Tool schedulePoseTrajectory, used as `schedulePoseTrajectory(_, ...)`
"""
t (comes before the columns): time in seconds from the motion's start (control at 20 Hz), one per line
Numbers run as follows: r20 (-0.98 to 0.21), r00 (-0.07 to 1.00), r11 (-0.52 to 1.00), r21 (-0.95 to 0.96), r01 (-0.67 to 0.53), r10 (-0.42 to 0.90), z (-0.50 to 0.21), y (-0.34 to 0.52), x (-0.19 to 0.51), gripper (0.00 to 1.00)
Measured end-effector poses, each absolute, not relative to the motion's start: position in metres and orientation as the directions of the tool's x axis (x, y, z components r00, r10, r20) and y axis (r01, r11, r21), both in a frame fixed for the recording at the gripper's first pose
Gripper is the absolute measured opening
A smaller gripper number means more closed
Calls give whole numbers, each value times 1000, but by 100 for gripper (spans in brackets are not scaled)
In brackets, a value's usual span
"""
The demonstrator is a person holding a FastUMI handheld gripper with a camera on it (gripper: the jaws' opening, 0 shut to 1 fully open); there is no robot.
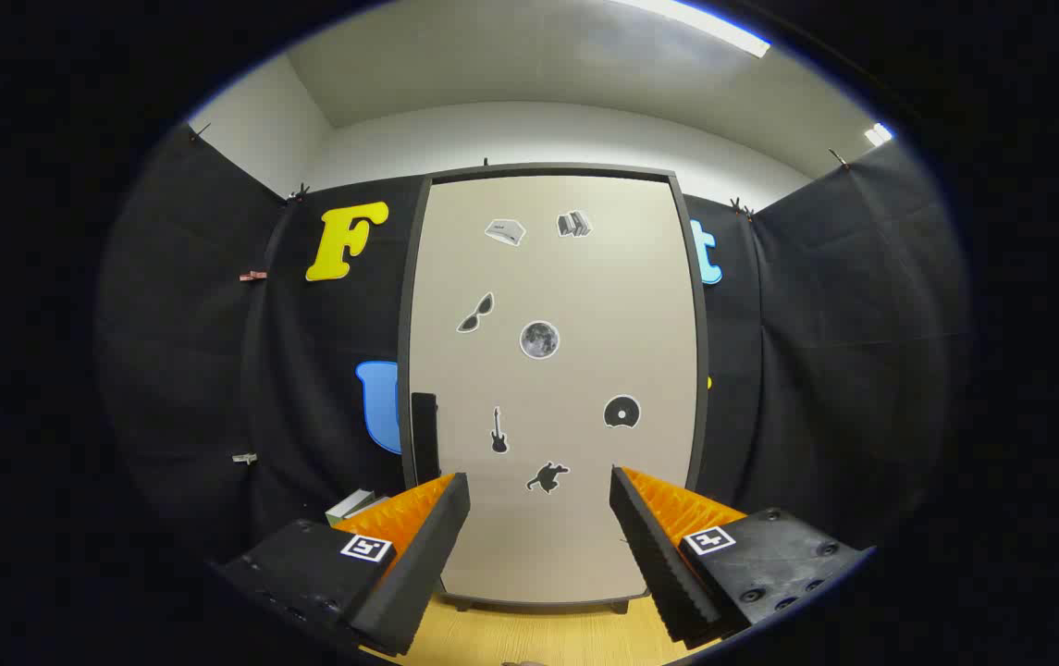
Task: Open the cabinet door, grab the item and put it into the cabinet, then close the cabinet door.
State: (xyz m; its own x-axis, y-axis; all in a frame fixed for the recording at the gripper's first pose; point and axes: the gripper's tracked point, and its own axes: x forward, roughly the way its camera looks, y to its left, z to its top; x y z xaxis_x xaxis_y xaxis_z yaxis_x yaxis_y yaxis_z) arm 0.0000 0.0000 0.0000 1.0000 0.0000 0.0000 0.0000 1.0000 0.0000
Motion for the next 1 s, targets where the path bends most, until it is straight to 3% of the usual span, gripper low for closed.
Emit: schedulePoseTrajectory(1.0,-29,999,999,8,38,-37,-8,11,13,98)
